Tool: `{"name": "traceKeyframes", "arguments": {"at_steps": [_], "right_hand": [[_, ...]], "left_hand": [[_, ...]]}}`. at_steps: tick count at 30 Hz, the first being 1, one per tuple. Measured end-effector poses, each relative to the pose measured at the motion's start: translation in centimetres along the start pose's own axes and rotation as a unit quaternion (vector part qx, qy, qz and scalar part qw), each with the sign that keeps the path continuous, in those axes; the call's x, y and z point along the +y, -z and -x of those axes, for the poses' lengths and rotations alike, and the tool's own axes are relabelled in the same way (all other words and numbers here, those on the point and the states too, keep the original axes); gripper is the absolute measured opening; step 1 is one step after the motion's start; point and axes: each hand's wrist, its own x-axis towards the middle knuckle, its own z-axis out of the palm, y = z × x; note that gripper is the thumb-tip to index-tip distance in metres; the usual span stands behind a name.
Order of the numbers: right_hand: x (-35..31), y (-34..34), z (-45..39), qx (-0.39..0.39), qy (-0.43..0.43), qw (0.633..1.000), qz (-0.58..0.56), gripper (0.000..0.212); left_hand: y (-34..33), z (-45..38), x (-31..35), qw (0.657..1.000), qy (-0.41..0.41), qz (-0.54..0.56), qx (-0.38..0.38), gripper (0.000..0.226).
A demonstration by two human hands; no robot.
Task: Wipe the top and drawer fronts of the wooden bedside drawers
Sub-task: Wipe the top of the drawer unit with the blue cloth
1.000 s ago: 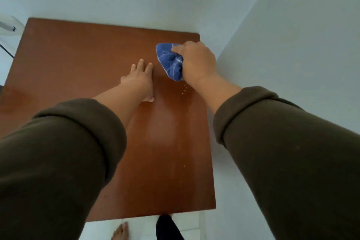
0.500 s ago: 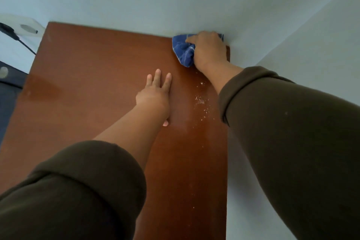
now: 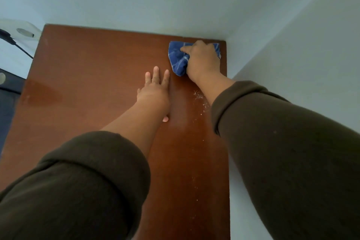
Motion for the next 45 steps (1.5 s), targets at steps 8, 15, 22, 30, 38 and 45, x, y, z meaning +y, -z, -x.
{"name": "traceKeyframes", "arguments": {"at_steps": [8,15,22,30,38,45], "right_hand": [[0.1,-0.8,7.2,-0.019,-0.032,0.999,-0.007,0.041],[-0.7,-2.1,14.9,-0.035,-0.07,0.997,-0.023,0.042],[-1.4,-4.5,22.9,-0.03,-0.111,0.992,-0.051,0.04],[-2.4,-6.7,29.0,-0.009,-0.141,0.988,-0.056,0.037],[-2.9,-8.1,33.3,-0.009,-0.141,0.989,-0.053,0.039],[-3.5,-8.8,37.7,-0.025,-0.133,0.989,-0.064,0.04]], "left_hand": [[-2.1,2.0,-1.5,0.996,-0.047,0.053,0.059,0.106],[-6.2,4.5,-2.7,0.991,-0.088,0.012,0.096,0.067],[-8.9,9.2,-2.9,0.991,-0.11,-0.05,0.055,0.077],[-12.5,12.6,-2.0,0.987,-0.131,-0.063,0.071,0.071],[-12.6,13.1,-1.7,0.986,-0.121,-0.067,0.094,0.077],[-13.3,13.3,-1.6,0.982,-0.115,-0.09,0.121,0.069]]}}
